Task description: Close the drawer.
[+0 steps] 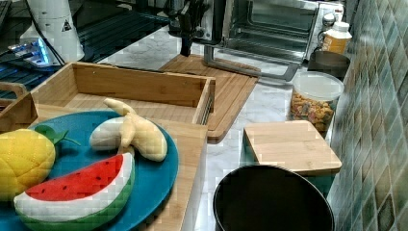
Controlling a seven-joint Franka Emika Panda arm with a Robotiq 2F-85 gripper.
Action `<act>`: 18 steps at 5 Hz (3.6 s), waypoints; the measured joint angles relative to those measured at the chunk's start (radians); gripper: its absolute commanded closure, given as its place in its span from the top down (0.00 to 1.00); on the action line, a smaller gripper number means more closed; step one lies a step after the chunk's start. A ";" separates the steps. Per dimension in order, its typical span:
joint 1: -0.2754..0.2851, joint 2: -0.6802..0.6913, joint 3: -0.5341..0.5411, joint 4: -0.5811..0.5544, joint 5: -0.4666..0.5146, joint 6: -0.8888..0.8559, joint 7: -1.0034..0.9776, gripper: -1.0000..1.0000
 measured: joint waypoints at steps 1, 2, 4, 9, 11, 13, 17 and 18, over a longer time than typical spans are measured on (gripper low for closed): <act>0.000 -0.003 0.002 -0.049 -0.025 0.038 0.021 0.00; 0.001 -0.003 0.002 -0.076 -0.025 -0.004 0.026 0.00; 0.001 0.008 -0.011 -0.119 -0.076 0.079 0.025 0.00; -0.060 -0.060 -0.060 -0.254 -0.189 0.256 -0.099 0.00; -0.061 -0.047 -0.119 -0.244 -0.201 0.289 -0.193 0.00; -0.131 0.020 -0.228 -0.172 -0.164 0.354 -0.463 0.00; -0.213 0.160 -0.303 -0.002 -0.129 0.383 -0.654 0.00; -0.213 0.161 -0.303 -0.002 -0.131 0.384 -0.654 0.00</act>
